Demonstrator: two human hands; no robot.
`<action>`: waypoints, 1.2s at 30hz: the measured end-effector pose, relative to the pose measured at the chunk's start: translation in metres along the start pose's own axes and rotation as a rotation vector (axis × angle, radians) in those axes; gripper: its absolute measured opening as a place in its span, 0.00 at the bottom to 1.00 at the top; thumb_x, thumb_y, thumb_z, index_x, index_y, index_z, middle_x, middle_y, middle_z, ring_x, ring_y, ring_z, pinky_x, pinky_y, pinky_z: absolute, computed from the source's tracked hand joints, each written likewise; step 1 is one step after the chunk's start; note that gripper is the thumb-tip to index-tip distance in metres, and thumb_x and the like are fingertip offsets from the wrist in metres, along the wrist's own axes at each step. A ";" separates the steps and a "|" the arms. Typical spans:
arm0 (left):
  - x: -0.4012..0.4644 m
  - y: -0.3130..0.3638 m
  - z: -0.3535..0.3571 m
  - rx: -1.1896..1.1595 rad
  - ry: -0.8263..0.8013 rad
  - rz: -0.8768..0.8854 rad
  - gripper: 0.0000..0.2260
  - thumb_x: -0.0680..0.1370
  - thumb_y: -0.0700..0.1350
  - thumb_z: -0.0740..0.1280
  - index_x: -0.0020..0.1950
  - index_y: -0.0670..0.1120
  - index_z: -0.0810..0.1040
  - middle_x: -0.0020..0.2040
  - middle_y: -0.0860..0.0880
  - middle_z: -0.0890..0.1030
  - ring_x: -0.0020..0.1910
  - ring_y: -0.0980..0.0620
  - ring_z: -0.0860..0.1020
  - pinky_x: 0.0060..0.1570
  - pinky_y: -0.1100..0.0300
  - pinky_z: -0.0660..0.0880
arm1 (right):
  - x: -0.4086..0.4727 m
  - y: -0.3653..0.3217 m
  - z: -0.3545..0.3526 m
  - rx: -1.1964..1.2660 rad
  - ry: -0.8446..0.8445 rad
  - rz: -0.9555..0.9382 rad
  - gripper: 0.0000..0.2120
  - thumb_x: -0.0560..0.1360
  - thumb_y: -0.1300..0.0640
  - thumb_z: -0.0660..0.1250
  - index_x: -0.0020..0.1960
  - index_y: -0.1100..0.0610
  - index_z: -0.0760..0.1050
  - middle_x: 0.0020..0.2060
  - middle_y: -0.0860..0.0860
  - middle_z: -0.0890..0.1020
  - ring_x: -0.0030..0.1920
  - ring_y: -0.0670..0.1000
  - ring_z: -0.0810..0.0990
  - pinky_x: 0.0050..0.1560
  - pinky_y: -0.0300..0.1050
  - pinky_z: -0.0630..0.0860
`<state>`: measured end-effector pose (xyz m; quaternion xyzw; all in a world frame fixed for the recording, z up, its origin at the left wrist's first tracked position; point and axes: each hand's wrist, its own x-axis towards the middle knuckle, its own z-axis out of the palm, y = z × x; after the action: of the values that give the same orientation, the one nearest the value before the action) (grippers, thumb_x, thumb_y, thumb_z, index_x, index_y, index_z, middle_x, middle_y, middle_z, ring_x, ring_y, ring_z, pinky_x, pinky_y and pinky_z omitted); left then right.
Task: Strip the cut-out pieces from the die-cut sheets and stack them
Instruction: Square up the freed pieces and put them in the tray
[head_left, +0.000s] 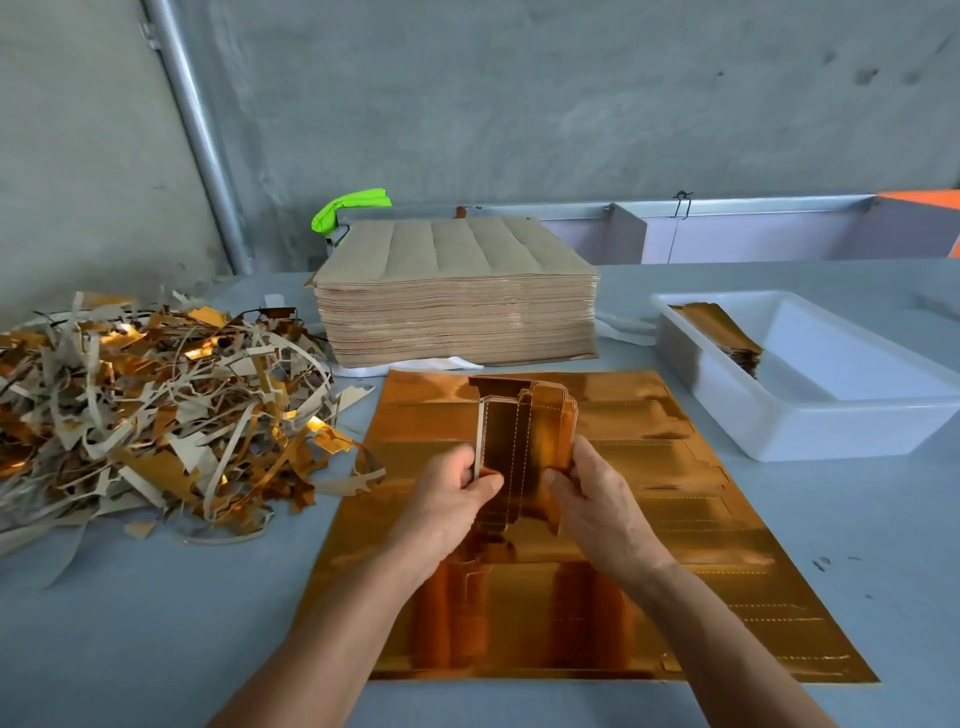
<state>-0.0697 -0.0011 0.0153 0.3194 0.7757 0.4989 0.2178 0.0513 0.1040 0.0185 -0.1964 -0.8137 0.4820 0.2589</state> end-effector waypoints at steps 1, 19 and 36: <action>0.001 0.002 0.000 0.015 0.007 0.008 0.01 0.79 0.45 0.64 0.47 0.50 0.75 0.45 0.52 0.81 0.46 0.57 0.79 0.40 0.66 0.72 | 0.001 -0.001 -0.001 0.020 0.012 0.008 0.04 0.81 0.60 0.56 0.52 0.58 0.69 0.46 0.56 0.78 0.46 0.58 0.79 0.44 0.53 0.80; 0.010 0.009 -0.009 -0.013 -0.042 -0.057 0.06 0.79 0.43 0.63 0.50 0.41 0.77 0.51 0.40 0.80 0.52 0.44 0.79 0.56 0.47 0.77 | 0.012 0.012 -0.008 0.159 -0.055 0.110 0.09 0.81 0.60 0.57 0.55 0.62 0.73 0.50 0.57 0.81 0.51 0.53 0.81 0.50 0.45 0.80; 0.061 0.080 0.055 -0.380 0.020 -0.139 0.03 0.78 0.40 0.66 0.49 0.45 0.79 0.47 0.46 0.83 0.46 0.48 0.82 0.41 0.54 0.81 | 0.049 0.001 -0.078 0.320 0.206 0.228 0.09 0.77 0.61 0.65 0.52 0.46 0.73 0.44 0.46 0.83 0.40 0.46 0.84 0.36 0.38 0.80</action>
<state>-0.0547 0.1012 0.0646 0.2130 0.6898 0.6234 0.3003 0.0602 0.1850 0.0604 -0.2919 -0.6685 0.6086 0.3122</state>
